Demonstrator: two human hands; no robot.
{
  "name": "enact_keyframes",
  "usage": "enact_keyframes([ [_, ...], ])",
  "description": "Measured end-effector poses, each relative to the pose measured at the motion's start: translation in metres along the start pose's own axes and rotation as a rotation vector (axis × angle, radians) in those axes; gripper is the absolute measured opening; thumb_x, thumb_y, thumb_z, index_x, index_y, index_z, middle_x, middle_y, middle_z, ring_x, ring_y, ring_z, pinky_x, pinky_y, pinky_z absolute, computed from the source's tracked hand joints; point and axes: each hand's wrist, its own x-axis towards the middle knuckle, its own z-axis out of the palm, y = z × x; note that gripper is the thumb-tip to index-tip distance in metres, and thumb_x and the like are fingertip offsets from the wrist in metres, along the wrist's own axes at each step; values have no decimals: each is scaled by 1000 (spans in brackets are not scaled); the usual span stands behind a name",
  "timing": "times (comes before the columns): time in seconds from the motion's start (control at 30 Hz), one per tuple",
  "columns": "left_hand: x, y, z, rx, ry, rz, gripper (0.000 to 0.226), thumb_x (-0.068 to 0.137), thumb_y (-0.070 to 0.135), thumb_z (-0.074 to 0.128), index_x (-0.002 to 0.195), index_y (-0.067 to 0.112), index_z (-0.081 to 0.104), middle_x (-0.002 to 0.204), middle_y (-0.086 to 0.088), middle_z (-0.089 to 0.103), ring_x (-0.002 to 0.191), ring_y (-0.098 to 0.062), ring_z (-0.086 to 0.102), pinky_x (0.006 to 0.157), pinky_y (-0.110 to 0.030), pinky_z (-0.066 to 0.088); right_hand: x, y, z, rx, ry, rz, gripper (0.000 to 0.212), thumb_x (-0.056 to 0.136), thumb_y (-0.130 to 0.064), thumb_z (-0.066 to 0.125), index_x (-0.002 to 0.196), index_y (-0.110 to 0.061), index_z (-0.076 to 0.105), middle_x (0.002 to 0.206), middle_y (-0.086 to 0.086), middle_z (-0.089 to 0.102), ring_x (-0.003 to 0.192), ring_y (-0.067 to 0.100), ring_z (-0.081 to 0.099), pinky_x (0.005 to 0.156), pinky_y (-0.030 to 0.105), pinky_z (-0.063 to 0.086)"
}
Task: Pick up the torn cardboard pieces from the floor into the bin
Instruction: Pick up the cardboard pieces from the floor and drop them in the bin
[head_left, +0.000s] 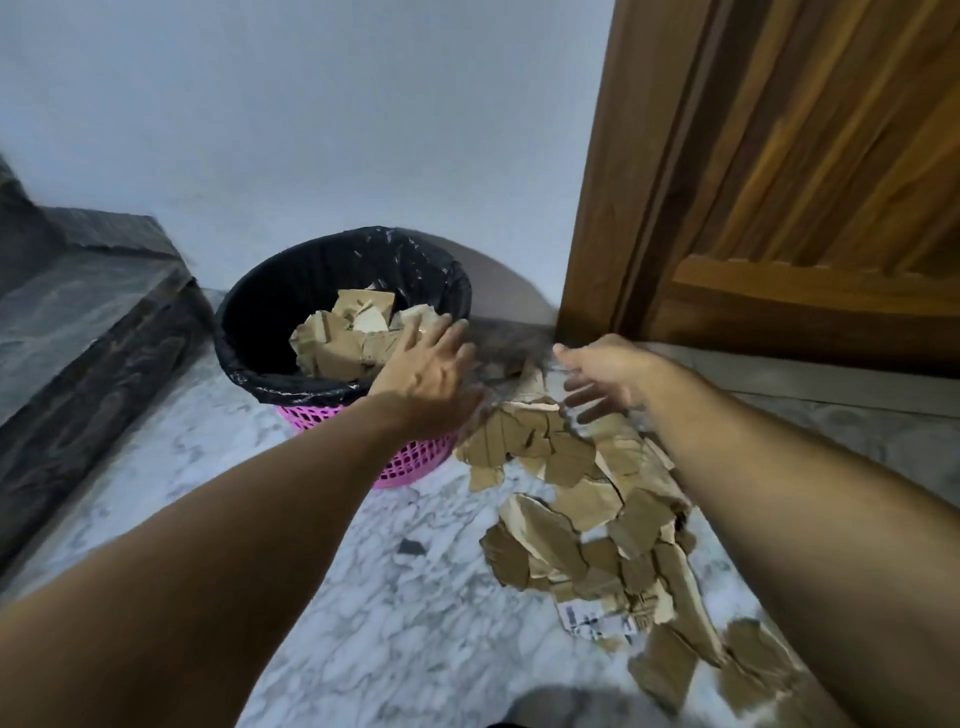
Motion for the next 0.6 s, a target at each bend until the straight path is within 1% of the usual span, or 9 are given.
enact_keyframes([
  [0.07, 9, 25, 8, 15, 7, 84, 62, 95, 56, 32, 142, 17, 39, 155, -10, 27, 144, -28, 21, 120, -48, 10, 4, 25, -16, -20, 17, 27, 48, 94, -41, 58, 127, -7, 51, 109, 16, 63, 82, 28, 68, 74, 48, 59],
  [0.17, 20, 55, 37, -13, -73, 142, 59, 93, 57, 38, 138, 20, 44, 145, -6, 41, 134, -24, 34, 114, -41, 24, 14, 68, -39, -78, 15, 99, 46, 94, -40, 60, 127, -9, 52, 112, 14, 63, 90, 29, 68, 74, 45, 59],
  [0.3, 31, 75, 89, -127, -225, 72, 63, 91, 54, 47, 141, 18, 40, 149, -6, 37, 136, -27, 33, 112, -42, 27, 35, 122, -57, -103, 34, 185, 52, 92, -35, 64, 127, -1, 46, 118, 17, 60, 98, 32, 64, 82, 45, 57],
  [0.4, 46, 80, 130, -214, -346, -41, 66, 89, 55, 51, 141, 18, 38, 156, -8, 26, 141, -31, 28, 113, -45, 29, 62, 156, -64, -97, 35, 222, 64, 92, -31, 65, 146, -18, 32, 101, 8, 58, 79, 19, 66, 71, 38, 52],
  [0.43, 52, 80, 142, -236, -382, -79, 67, 88, 56, 52, 140, 17, 39, 157, -9, 24, 141, -32, 28, 112, -45, 31, 71, 165, -65, -103, 47, 209, 73, 92, -29, 66, 151, -18, 24, 110, 9, 58, 85, 16, 68, 73, 36, 51],
  [0.47, 57, 81, 156, -264, -421, -123, 68, 87, 57, 53, 140, 17, 38, 157, -11, 23, 141, -33, 29, 111, -44, 34, 82, 174, -67, -137, 80, 161, 77, 91, -24, 67, 153, -17, 21, 130, 11, 53, 104, 17, 65, 81, 35, 49],
  [0.5, 60, 80, 162, -289, -437, -167, 72, 86, 58, 55, 141, 17, 36, 158, -12, 21, 140, -33, 31, 109, -42, 35, 88, 180, -70, -205, 133, 106, 78, 90, -21, 69, 153, -19, 23, 146, 11, 42, 118, 20, 56, 87, 33, 45],
  [0.53, 64, 80, 172, -317, -459, -203, 76, 85, 57, 57, 144, 16, 32, 159, -13, 18, 140, -33, 31, 108, -39, 35, 96, 187, -72, -293, 169, 86, 72, 88, -24, 71, 149, -21, 33, 147, 14, 41, 117, 23, 53, 88, 31, 41],
  [0.6, 75, 80, 189, -406, -432, -243, 86, 85, 50, 61, 151, 16, 17, 160, -10, 10, 143, -30, 26, 110, -35, 30, 110, 198, -78, -422, 198, 149, 57, 84, -37, 72, 133, -23, 47, 123, 21, 56, 102, 27, 57, 85, 29, 37],
])
